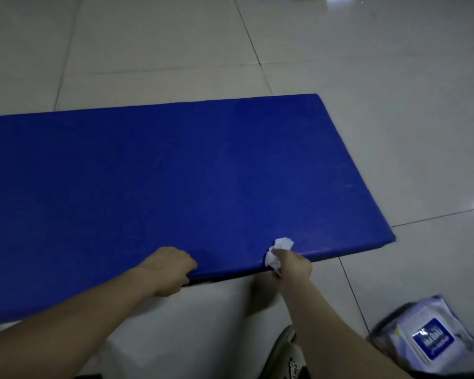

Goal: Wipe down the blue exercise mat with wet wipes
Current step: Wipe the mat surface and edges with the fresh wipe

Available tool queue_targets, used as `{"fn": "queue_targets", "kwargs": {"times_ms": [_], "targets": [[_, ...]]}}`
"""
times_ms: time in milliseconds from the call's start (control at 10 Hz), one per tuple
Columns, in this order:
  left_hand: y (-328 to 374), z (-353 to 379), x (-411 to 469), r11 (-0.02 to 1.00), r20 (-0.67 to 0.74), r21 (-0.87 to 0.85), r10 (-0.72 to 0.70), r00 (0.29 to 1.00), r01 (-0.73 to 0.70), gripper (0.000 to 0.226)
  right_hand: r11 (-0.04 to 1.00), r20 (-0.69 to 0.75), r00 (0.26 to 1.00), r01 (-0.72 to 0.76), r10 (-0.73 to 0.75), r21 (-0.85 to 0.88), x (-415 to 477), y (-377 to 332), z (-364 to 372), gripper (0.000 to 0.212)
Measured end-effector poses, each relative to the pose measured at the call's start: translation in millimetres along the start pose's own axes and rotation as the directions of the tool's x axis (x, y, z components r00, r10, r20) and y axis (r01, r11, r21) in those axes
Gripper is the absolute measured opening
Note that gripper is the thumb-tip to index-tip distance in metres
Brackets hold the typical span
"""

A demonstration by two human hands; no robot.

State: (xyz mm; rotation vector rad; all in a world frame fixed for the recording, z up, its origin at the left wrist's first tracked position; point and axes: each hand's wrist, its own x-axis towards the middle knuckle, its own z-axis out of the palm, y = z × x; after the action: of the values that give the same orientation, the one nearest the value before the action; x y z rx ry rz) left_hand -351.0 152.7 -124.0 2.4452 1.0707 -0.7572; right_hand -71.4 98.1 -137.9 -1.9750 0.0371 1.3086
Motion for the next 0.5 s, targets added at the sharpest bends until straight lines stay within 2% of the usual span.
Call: {"fn": "queue_targets", "kwargs": {"times_ms": [100,200,300,400,500], "targets": [[8.2,3.0,3.6,0.999,-0.005,0.049,-0.004,1.0,0.005,0.015,0.999,-0.008,0.999,0.043,-0.043,-0.014,-4.9,-12.9,-6.6,0.013],[18.8,6.9,9.1,0.999,-0.035,0.039,-0.037,0.999,0.038,0.016,0.993,-0.086,0.989,0.114,-0.117,-0.036,-4.0,-16.3,-5.5,0.008],[29.6,5.5,11.3,1.0,-0.076,-0.018,0.011,0.997,-0.012,0.015,0.998,-0.227,0.972,0.063,-0.067,-0.023,-6.4,-21.9,-8.3,0.035],[53.4,-1.2,17.1,0.994,-0.108,-0.019,0.101,0.989,-0.104,0.016,0.998,-0.34,0.939,0.064,-0.059,0.003,2.0,-24.8,-29.4,0.037],[82.3,-2.5,31.7,0.986,-0.078,0.011,0.167,0.983,-0.166,0.019,0.993,-0.428,0.897,0.083,-0.111,-0.083,9.2,-19.4,-51.5,0.045]]}}
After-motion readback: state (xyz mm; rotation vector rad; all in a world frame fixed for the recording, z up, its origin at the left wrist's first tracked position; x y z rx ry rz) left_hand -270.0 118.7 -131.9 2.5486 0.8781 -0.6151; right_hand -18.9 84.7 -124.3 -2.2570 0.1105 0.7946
